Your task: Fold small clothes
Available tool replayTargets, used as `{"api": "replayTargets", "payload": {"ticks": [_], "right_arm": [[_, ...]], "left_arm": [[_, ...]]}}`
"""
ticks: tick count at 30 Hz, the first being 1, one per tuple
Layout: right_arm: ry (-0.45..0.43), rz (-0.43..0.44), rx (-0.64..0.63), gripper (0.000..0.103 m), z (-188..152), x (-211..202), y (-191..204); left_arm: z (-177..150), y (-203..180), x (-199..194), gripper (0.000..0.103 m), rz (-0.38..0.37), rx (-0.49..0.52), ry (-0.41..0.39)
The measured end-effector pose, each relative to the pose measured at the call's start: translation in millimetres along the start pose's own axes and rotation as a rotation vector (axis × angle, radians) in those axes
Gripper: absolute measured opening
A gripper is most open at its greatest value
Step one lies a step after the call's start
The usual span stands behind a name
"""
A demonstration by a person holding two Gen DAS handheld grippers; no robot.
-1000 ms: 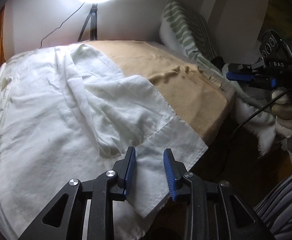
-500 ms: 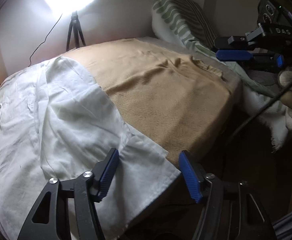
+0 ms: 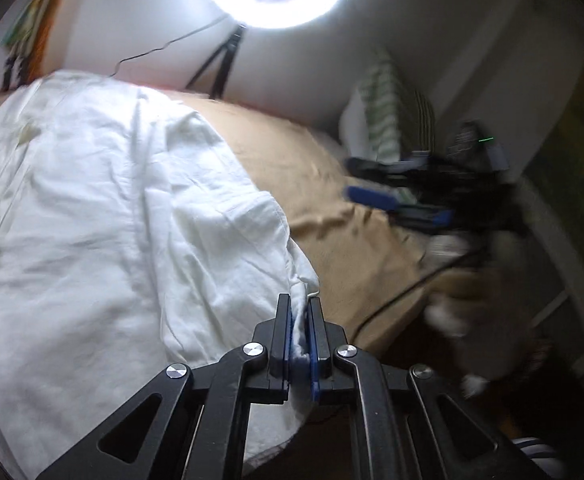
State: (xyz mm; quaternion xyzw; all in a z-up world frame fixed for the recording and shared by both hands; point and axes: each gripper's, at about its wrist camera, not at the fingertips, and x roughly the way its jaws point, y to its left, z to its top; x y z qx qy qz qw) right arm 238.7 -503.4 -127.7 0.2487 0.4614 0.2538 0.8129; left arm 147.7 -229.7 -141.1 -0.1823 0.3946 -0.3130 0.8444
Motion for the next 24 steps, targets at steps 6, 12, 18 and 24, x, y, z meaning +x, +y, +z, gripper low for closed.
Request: {"api": "replayTargets", "payload": {"ticks": [6, 12, 18, 24], "right_arm": [[0.084, 0.018, 0.121, 0.049, 42.9, 91.8, -9.8], [0.125, 0.043, 0.13, 0.049, 56.2, 149.5, -1.2], [0.171, -0.171, -0.048, 0.005, 73.8, 158.9, 39.7], [0.204, -0.374, -0.218, 0.005, 80.0, 154.5, 76.2]], "left_arm": [[-6.7, 13.0, -8.8, 0.003, -0.007, -0.052, -0.009], [-3.4, 21.4, -16.0, 0.003, -0.055, -0.092, -0.017], [-3.2, 24.7, -16.5, 0.003, -0.134, -0.156, -0.023], [-10.2, 21.9, -16.6, 0.003, -0.162, -0.143, -0.024]]}}
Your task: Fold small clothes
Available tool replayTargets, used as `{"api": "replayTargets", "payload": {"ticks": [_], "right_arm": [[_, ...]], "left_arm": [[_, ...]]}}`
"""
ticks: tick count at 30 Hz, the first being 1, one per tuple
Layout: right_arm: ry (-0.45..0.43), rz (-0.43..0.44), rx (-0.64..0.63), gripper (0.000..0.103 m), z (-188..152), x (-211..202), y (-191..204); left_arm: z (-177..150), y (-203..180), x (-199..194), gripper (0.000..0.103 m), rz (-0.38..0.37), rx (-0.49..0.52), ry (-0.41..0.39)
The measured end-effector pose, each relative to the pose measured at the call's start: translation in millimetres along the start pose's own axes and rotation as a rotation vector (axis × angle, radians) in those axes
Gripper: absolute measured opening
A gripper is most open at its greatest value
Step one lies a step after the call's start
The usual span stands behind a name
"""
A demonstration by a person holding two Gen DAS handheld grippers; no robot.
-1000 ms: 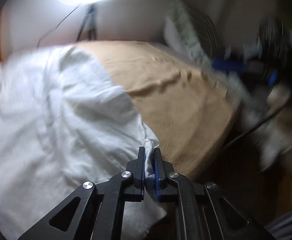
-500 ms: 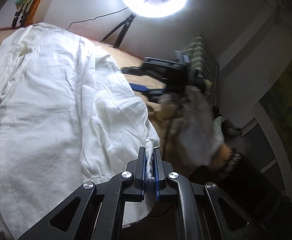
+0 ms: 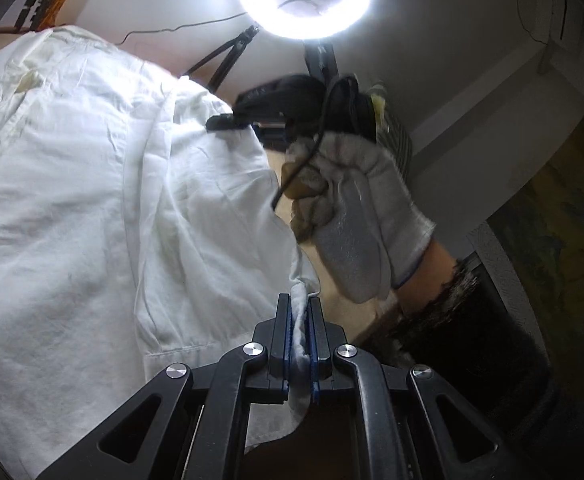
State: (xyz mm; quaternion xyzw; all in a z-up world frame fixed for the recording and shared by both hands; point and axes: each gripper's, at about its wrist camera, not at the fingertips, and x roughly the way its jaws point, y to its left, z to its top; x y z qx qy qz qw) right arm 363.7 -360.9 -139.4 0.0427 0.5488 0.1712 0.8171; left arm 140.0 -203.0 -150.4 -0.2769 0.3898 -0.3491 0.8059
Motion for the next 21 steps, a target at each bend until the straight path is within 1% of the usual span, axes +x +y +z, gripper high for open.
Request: {"api": "replayTargets", "payload": {"ticks": [2, 4, 9, 12, 16, 19, 21], "right_arm": [[0.035, -0.057, -0.03, 0.005, -0.7, 7.5, 10.7], [0.046, -0.097, -0.054, 0.005, 1.4, 10.1, 21.3], [0.038, -0.145, -0.128, 0.005, 8.9, 3.4, 61.6], [0.026, -0.152, -0.17, 0.005, 13.1, -1.9, 88.7], [0.025, -0.143, -0.209, 0.005, 11.7, 2.9, 119.8], [0.038, -0.124, -0.232, 0.005, 14.0, 17.4, 144.2], [0.054, -0.107, -0.245, 0.005, 14.5, 31.8, 160.5]], "left_arm": [[-2.8, 8.9, -5.3, 0.003, 0.003, -0.03, 0.006], [-5.7, 14.8, -16.2, 0.003, 0.016, -0.04, -0.003], [-13.9, 27.4, -49.3, 0.003, 0.037, -0.062, -0.038], [-24.0, 33.3, -67.6, 0.003, 0.048, -0.071, -0.051], [-34.4, 45.6, -93.1, 0.003, 0.08, -0.085, -0.07], [-42.9, 55.3, -112.1, 0.003, 0.109, -0.099, -0.089], [-39.3, 63.7, -114.4, 0.003, 0.127, -0.105, -0.094]]}}
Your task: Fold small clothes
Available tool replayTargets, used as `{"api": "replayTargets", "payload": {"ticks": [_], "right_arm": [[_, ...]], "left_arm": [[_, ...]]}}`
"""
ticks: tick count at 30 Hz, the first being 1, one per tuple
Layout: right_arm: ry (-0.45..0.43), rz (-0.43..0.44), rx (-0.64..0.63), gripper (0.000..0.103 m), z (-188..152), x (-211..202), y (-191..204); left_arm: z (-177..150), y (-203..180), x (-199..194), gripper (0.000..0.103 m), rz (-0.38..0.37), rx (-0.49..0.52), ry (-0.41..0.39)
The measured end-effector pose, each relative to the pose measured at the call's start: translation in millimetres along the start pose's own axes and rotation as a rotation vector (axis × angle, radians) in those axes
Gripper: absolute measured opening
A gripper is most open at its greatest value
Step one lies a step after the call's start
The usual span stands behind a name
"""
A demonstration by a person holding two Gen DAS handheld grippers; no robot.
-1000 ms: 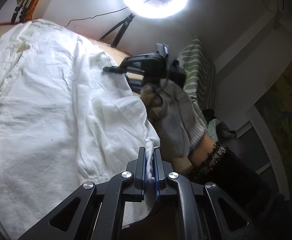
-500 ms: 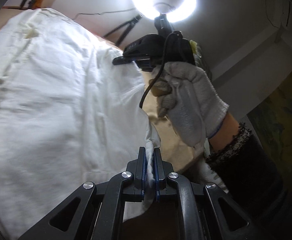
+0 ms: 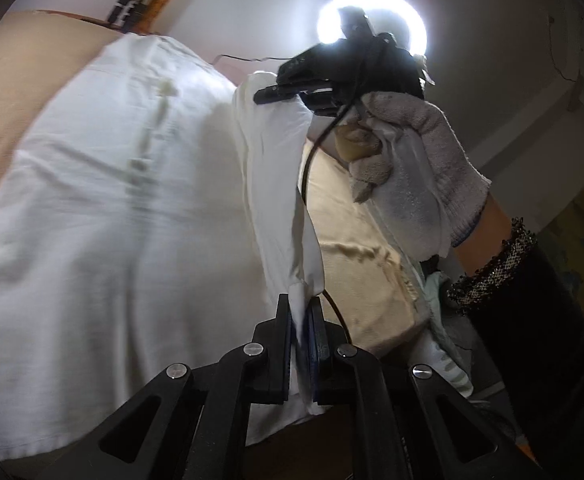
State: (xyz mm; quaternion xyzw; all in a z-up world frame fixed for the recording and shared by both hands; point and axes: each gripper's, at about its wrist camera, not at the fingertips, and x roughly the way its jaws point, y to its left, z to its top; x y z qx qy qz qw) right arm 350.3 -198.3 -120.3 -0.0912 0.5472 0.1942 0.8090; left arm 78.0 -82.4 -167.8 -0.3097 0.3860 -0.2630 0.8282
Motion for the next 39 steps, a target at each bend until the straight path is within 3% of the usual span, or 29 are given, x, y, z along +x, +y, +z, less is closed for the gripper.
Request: {"api": "replayTargets", "payload": {"ticks": [7, 12, 14, 18, 20, 23, 25, 28, 30, 33, 35, 37, 39], "right_arm": [[0.064, 0.017, -0.062, 0.005, -2.7, 45.6, 40.4], [0.076, 0.091, 0.017, 0.005, -4.1, 53.3, 27.7], [0.056, 0.169, 0.073, 0.019, -5.9, 41.8, 16.4], [-0.027, 0.219, 0.148, 0.031, -20.3, 3.4, -5.1], [-0.056, 0.222, 0.188, 0.031, -37.4, -17.7, -18.7], [-0.089, 0.223, 0.227, 0.031, -73.3, -50.7, -33.0], [-0.107, 0.235, 0.235, 0.031, -100.2, -70.6, -38.7], [-0.109, 0.227, 0.251, 0.031, -142.5, -92.9, -43.4], [-0.084, 0.258, 0.278, 0.032, -169.5, -97.8, -43.6], [-0.045, 0.301, 0.308, 0.032, -203.9, -96.9, -38.8], [-0.03, 0.318, 0.317, 0.039, -217.9, -91.7, -34.6], [-0.017, 0.338, 0.314, 0.04, -227.0, -84.9, -28.9], [0.003, 0.342, 0.295, 0.04, -231.7, -76.4, -21.9]], "left_arm": [[2.6, 23.0, -1.6, 0.003, 0.05, -0.021, 0.004], [2.3, 27.7, -4.4, 0.003, 0.065, -0.026, 0.01], [-0.5, 25.0, -5.8, 0.004, 0.07, -0.016, 0.015], [-1.4, 26.3, -4.0, 0.006, 0.08, -0.005, 0.036], [-2.0, 24.0, -6.8, 0.008, 0.089, 0.015, 0.029], [-3.7, 19.4, -14.5, 0.027, 0.105, 0.052, 0.03], [-3.5, 13.8, -22.9, 0.029, 0.111, 0.091, 0.027], [-7.6, 5.3, -40.7, 0.036, 0.124, 0.167, 0.036], [-8.8, 3.9, -56.4, 0.045, 0.139, 0.199, 0.032], [-6.0, 11.2, -82.1, 0.052, 0.215, 0.211, -0.01], [-2.0, 19.6, -93.4, 0.054, 0.275, 0.197, -0.032], [4.0, 34.2, -102.2, 0.054, 0.346, 0.16, -0.045], [11.0, 47.3, -102.1, 0.055, 0.37, 0.118, -0.031]]}}
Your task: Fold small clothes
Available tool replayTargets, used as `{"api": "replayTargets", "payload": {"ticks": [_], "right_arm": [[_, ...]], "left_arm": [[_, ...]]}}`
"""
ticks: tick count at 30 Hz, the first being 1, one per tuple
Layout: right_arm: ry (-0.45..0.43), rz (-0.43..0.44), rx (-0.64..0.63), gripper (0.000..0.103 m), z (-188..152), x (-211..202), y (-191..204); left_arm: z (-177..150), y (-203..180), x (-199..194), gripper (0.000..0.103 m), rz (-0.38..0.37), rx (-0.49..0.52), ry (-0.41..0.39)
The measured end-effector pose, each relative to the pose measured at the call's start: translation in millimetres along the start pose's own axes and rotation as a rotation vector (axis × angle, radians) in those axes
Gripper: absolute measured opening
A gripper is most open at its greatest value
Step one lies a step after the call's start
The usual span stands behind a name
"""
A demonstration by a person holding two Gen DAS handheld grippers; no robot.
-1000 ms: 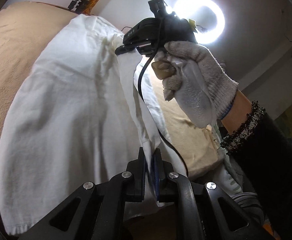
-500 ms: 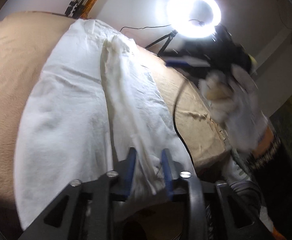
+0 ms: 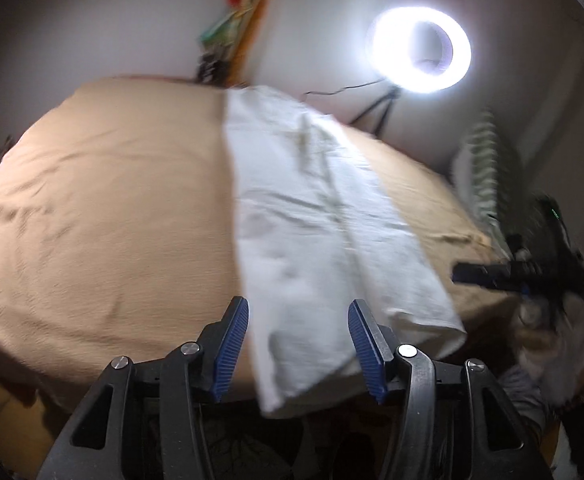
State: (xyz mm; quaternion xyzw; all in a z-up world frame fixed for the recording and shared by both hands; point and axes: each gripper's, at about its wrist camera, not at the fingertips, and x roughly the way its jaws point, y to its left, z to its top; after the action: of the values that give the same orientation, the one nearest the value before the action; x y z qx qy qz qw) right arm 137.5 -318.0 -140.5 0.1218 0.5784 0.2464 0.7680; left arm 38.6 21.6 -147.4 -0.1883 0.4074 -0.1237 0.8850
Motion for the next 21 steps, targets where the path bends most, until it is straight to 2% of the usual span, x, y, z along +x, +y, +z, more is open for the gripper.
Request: {"api": "replayTargets", "payload": {"ticks": [3, 6, 7, 8, 9, 10, 12, 14, 18, 21], "right_arm": [[0.031, 0.005, -0.019, 0.04, -7.7, 12.5, 3.9], [0.054, 0.013, -0.034, 0.039, -14.0, 22.6, 4.8], [0.061, 0.023, -0.034, 0.029, -15.8, 25.2, 4.2], [0.066, 0.03, -0.035, 0.019, -17.0, 27.3, 3.6], [0.063, 0.033, -0.038, 0.016, -18.2, 28.0, 3.2], [0.059, 0.04, -0.042, 0.013, -18.9, 27.4, 3.1], [0.057, 0.054, -0.034, 0.008, -18.7, 23.7, 0.9], [0.048, 0.052, -0.035, 0.006, -18.0, 17.1, -0.8], [0.056, 0.03, -0.044, 0.006, -21.5, 17.5, -4.2], [0.055, 0.101, 0.009, 0.009, -23.9, 13.6, -13.3]], "left_arm": [[2.2, 10.0, 11.7, 0.055, 0.012, -0.019, 0.05], [0.4, 18.0, 23.5, 0.053, -0.027, -0.06, 0.11], [-0.3, 21.5, 28.8, 0.052, -0.041, -0.085, 0.127], [-1.2, 23.7, 31.5, 0.049, -0.051, -0.104, 0.138], [-2.0, 26.0, 34.6, 0.043, -0.059, -0.118, 0.144], [-2.5, 27.0, 36.1, 0.032, -0.061, -0.122, 0.145], [-3.0, 26.2, 36.9, 0.018, -0.058, -0.112, 0.141], [-3.5, 23.0, 33.4, 0.013, -0.055, -0.097, 0.131], [-6.4, 22.7, 31.2, 0.012, -0.052, -0.061, 0.139], [-7.0, 30.0, 28.8, 0.015, -0.095, -0.105, 0.153]]}}
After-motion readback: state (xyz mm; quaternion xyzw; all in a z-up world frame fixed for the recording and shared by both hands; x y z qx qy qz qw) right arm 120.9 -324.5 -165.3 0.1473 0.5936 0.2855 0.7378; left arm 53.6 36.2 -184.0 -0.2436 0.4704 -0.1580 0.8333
